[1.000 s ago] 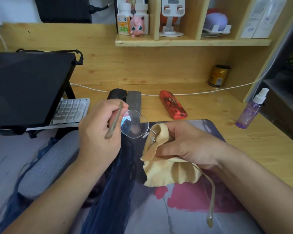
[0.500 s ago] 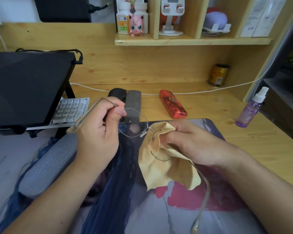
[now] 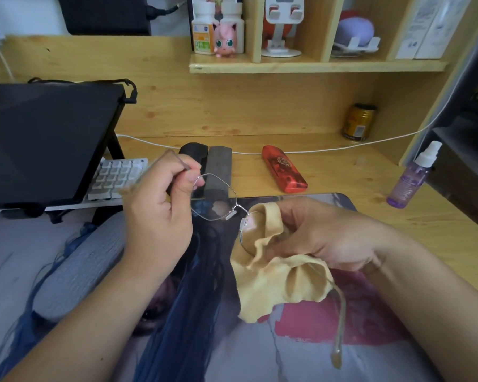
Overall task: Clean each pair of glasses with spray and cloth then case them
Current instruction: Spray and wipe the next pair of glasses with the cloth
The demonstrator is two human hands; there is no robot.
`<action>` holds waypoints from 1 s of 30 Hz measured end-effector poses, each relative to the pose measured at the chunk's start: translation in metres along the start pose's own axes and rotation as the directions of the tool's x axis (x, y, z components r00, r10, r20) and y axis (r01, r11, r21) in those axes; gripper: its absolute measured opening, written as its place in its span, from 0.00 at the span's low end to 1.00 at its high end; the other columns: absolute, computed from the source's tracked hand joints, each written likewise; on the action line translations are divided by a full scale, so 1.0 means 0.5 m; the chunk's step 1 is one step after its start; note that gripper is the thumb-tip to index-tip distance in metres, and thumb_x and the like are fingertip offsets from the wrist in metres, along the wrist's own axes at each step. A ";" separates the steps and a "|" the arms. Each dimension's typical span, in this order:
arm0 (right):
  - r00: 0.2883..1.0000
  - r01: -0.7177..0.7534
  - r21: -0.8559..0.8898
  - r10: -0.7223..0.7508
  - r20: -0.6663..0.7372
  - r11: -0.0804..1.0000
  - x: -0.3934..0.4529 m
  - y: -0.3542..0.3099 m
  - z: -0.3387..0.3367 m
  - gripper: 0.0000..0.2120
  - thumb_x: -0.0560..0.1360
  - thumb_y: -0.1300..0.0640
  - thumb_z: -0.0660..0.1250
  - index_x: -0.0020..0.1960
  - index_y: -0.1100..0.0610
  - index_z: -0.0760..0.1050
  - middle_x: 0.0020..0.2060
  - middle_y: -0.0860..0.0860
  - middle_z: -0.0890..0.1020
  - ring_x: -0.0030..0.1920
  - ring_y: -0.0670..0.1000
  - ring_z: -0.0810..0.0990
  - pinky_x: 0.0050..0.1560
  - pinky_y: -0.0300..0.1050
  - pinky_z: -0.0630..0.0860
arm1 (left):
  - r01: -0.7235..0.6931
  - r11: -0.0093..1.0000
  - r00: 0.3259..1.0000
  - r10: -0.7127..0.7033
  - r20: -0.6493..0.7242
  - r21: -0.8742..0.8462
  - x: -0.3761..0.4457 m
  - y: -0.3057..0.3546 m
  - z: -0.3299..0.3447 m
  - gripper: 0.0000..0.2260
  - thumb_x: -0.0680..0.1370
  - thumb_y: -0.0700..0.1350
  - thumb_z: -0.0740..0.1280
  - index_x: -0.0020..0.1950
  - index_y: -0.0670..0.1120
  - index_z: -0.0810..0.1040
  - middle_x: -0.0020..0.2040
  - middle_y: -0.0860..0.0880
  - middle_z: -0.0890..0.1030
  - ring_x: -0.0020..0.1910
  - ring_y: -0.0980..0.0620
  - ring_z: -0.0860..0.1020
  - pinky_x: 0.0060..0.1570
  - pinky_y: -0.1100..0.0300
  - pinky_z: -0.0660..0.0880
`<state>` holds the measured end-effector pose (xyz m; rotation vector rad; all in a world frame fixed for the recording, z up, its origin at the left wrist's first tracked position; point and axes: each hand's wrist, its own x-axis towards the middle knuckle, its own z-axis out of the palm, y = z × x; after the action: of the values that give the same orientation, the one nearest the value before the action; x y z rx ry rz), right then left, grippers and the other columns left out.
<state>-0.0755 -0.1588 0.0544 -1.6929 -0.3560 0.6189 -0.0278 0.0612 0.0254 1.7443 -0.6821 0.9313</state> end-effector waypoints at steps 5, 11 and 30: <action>0.986 -0.009 -0.021 0.005 -0.167 1.000 0.007 0.002 0.010 0.06 0.74 0.70 0.72 0.46 0.61 0.80 0.39 0.54 0.86 0.40 0.50 0.85 0.40 0.41 0.80 | -0.030 0.999 0.999 0.029 0.027 0.028 -0.005 0.001 0.012 0.06 0.84 0.37 0.62 0.51 0.44 0.76 0.42 0.50 0.79 0.44 0.54 0.81 0.42 0.48 0.77; 0.970 0.052 0.180 -0.007 -0.244 0.982 -0.004 -0.008 -0.020 0.04 0.73 0.61 0.73 0.41 0.56 0.85 0.38 0.53 0.84 0.38 0.49 0.83 0.40 0.42 0.80 | -0.067 0.997 0.996 0.065 0.064 0.040 -0.004 -0.001 0.005 0.06 0.83 0.35 0.62 0.50 0.38 0.78 0.42 0.50 0.80 0.43 0.51 0.80 0.43 0.53 0.77; 0.987 0.106 0.122 -0.120 0.110 0.987 0.022 0.007 -0.019 0.11 0.75 0.71 0.65 0.54 0.64 0.82 0.50 0.61 0.82 0.52 0.60 0.80 0.59 0.57 0.75 | -0.181 0.979 0.920 0.204 0.335 -0.098 -0.018 0.028 0.027 0.08 0.81 0.37 0.64 0.47 0.35 0.81 0.46 0.45 0.79 0.45 0.48 0.79 0.47 0.58 0.74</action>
<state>-0.0613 -0.1612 0.0500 -1.5187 -0.4872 0.6439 -0.0401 0.0437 0.0225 1.8236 -1.1171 0.7286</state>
